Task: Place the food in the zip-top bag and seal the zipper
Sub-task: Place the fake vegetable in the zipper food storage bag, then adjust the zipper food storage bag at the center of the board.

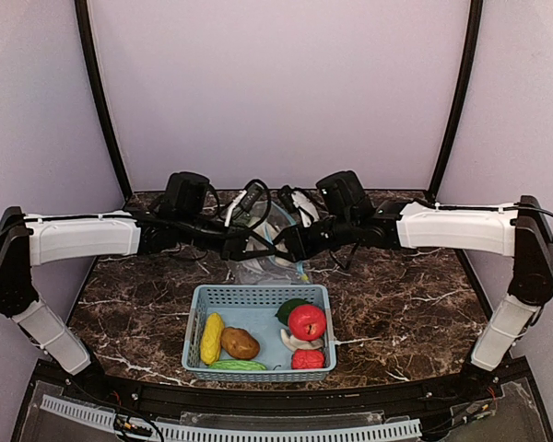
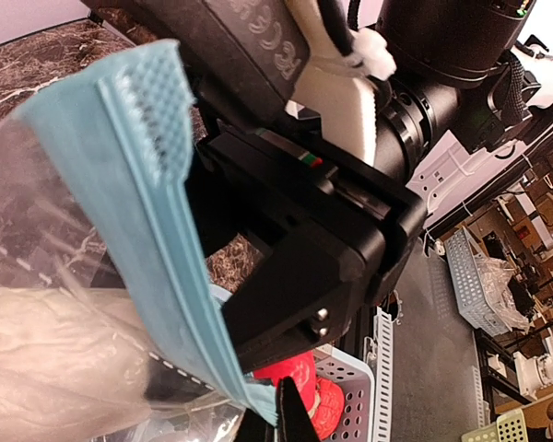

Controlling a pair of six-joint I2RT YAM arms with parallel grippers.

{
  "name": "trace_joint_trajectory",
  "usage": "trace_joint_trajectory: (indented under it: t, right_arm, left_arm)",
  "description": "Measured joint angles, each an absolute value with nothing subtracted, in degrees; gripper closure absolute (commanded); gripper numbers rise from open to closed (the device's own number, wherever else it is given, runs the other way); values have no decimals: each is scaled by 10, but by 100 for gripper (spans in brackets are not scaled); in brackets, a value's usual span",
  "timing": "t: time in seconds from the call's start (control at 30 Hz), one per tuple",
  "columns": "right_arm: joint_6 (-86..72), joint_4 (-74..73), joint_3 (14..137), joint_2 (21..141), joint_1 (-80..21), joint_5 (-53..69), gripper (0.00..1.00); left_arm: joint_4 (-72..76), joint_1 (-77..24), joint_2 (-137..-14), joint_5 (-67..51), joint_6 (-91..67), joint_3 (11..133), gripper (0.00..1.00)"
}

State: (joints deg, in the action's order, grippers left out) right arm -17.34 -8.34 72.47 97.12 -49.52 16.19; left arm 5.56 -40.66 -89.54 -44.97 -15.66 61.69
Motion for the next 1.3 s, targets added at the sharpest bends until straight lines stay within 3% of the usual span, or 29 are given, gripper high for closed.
trace_joint_trajectory:
  t: [0.17, 0.77, 1.17, 1.3]
  right_arm:
    - [-171, -76, 723, 971, -499, 153, 33]
    - [-183, -104, 693, 907, -500, 114, 30]
    - [-222, -130, 680, 903, -500, 86, 49]
    - [-226, -134, 681, 930, -500, 94, 65]
  left_arm:
    - [60, -402, -893, -447, -163, 613, 99]
    - [60, -375, -892, -396, -186, 610, 99]
    - [59, -366, -892, -382, -198, 610, 99]
    - [59, -366, -892, -382, -200, 610, 99]
